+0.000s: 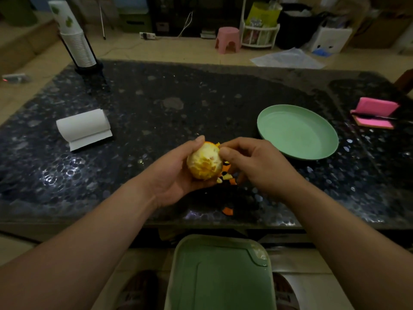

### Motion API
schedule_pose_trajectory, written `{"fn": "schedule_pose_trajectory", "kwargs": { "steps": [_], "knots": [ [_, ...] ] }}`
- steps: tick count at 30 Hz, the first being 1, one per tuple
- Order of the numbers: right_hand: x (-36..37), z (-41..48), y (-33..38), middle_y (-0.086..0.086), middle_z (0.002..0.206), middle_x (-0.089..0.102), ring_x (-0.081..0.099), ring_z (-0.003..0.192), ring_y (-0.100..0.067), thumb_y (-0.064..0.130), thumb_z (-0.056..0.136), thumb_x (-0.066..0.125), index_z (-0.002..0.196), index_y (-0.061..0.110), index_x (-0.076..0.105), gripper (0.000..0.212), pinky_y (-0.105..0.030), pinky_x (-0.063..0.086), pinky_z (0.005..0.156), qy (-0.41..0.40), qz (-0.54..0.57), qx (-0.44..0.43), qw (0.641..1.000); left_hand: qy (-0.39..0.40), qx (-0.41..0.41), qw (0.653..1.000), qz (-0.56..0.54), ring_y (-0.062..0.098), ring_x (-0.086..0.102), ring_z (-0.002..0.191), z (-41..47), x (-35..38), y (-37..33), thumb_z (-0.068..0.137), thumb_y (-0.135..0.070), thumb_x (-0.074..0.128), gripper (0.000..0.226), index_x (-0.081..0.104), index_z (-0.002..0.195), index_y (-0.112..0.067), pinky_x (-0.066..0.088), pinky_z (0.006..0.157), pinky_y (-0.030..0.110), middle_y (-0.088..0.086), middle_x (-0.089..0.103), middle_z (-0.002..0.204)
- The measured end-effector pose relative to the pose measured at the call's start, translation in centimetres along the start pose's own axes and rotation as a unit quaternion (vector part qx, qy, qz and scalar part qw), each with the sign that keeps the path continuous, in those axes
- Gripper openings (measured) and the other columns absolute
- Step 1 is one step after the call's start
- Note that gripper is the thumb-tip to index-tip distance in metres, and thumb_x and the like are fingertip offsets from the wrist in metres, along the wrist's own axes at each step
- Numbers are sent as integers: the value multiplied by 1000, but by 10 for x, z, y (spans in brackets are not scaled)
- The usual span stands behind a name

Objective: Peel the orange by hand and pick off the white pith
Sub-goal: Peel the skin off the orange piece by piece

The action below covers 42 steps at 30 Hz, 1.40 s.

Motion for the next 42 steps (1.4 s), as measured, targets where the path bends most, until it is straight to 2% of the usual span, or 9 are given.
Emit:
{"fn": "schedule_pose_trajectory", "kwargs": {
  "steps": [3,8,13,16,23,29,34,38,42],
  "knots": [
    [2,-3,0,11,76,75,70,68,-3,29,103,68,114,19,77,18,-37,64,69,25,-5,-8,1000,-9,9,1000,23,21,72,96,0,3,0,96,-49,63,38,72,115,-17,57,85,40,9,75,109],
    [3,-4,0,5,89,79,76,81,-8,28,104,68,122,22,76,21,-40,66,76,36,-56,-35,997,-32,21,997,62,25,69,98,-1,3,0,96,-50,64,40,73,116,-17,54,89,43,10,75,109],
    [7,-10,8,13,77,72,68,69,-2,30,99,69,112,26,76,16,-24,53,63,-11,-144,-86,986,-32,37,994,95,19,71,92,-1,8,3,99,-47,63,38,73,120,-18,59,81,38,6,76,106],
    [8,-13,12,10,76,70,65,67,-8,27,95,70,102,24,75,9,-38,57,63,-67,-189,-116,973,-23,47,994,97,19,68,91,-1,12,3,102,-43,59,32,72,117,-18,55,82,38,5,74,102],
    [8,-12,7,13,85,74,68,75,-2,29,99,69,114,26,75,16,-27,58,69,-17,-146,-87,985,-13,42,994,103,21,69,94,-2,9,2,102,-45,60,42,70,126,-13,56,80,37,8,74,106],
    [7,-10,5,10,72,69,64,64,-6,17,94,69,99,24,74,10,-24,50,60,-73,-139,-89,984,-6,44,994,99,19,67,91,-3,11,3,103,-42,59,35,72,121,-15,56,76,35,7,74,105],
    [6,-8,0,9,86,76,72,75,-5,20,100,67,114,23,74,16,-26,57,70,-9,-84,-61,995,-11,38,996,86,20,70,93,-4,8,1,99,-44,62,33,73,117,-19,58,75,35,7,75,106],
    [7,-8,0,11,89,74,69,76,-2,23,101,66,119,27,73,21,-25,56,69,0,-150,-73,986,-10,48,992,118,21,68,95,-3,10,1,101,-43,61,38,72,124,-15,55,78,36,7,74,108],
    [9,-9,3,10,81,71,65,69,-3,22,94,69,109,26,73,16,-18,47,60,-21,-171,-84,981,-6,52,991,122,21,66,97,-3,9,4,100,-44,65,49,66,132,-8,55,78,35,8,72,110]
  ]
}}
Point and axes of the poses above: each hand's wrist, its own z-axis towards the middle knuckle, its own x-axis out of the palm, y = z × x, the point moved 7 cm from there along z, towards the middle knuckle
